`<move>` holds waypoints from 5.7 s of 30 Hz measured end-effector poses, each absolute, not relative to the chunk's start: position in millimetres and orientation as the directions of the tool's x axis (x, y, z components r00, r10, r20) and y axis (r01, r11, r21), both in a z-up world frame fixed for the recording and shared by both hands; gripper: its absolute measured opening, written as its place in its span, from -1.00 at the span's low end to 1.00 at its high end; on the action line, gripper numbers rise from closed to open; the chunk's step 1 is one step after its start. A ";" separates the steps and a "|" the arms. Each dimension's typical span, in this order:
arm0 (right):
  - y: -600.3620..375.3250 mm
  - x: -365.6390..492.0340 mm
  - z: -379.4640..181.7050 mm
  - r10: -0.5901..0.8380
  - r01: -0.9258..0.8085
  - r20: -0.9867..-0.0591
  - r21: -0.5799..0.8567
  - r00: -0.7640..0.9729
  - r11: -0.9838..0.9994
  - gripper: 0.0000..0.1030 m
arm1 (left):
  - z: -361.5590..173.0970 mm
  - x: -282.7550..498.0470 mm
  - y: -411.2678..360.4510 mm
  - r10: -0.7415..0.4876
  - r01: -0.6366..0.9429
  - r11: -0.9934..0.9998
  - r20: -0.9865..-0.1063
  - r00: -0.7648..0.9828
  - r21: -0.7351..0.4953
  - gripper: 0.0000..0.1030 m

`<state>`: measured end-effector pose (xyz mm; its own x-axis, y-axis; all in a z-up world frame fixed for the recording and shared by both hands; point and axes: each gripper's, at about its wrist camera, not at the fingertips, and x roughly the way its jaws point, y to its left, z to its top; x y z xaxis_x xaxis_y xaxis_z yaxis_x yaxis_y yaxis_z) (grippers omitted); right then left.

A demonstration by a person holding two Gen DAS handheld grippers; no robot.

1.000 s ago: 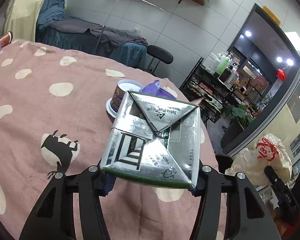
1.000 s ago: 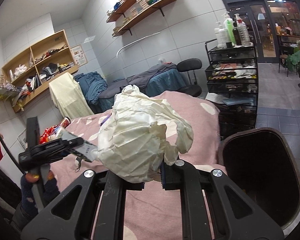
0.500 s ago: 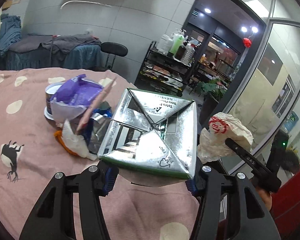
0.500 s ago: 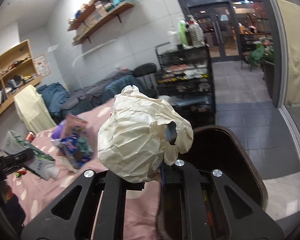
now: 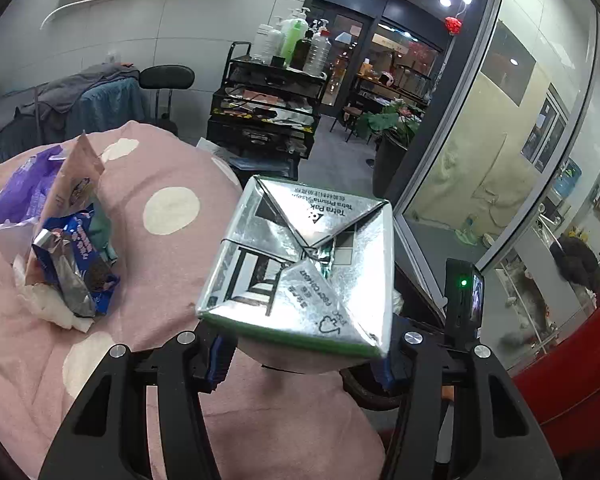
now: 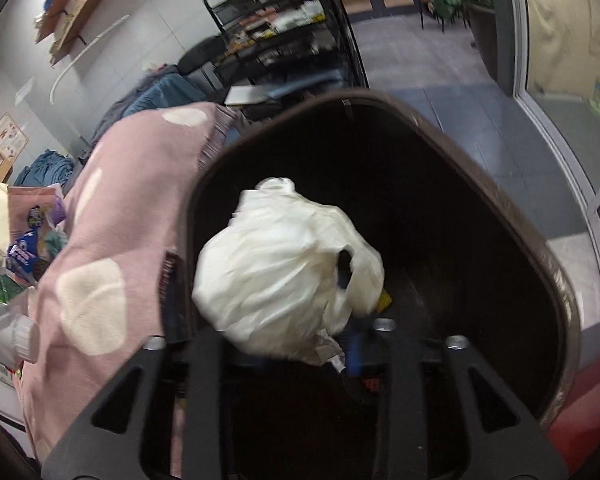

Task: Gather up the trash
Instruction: 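Carry both items to the bin while the right tool drops the white bag inside, then open the left tool over the bin to drop the milk carton, then move both tools back over the table toward the remaining trash, then grasp the blue snack wrapper with the right tool and lift it, then grasp the purple packet with the left tool and lift it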

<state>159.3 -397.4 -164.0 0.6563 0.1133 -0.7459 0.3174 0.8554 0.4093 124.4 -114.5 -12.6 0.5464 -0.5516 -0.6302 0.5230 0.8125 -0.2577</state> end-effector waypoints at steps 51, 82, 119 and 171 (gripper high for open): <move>-463.9 76.0 -66.0 -0.252 0.489 -0.506 0.416 0.825 0.767 0.77 | -83.2 146.0 -267.6 -0.361 0.677 0.736 -0.864 0.350 -0.033 0.78; -345.1 131.8 -63.8 0.033 0.191 -0.533 0.359 0.846 0.914 0.79 | -18.5 109.4 -87.5 -0.294 0.386 0.922 -0.623 0.725 0.014 0.87; -117.0 256.1 -57.2 0.405 -0.350 -0.682 0.227 0.609 0.909 0.30 | -39.9 147.4 85.7 -0.148 0.083 0.988 -0.673 0.725 -0.128 0.85; -227.3 144.3 -36.6 0.300 -0.190 -0.533 0.252 0.791 0.949 -0.83 | -8.8 184.5 80.1 -0.302 0.120 0.939 -0.606 0.736 -0.322 -0.71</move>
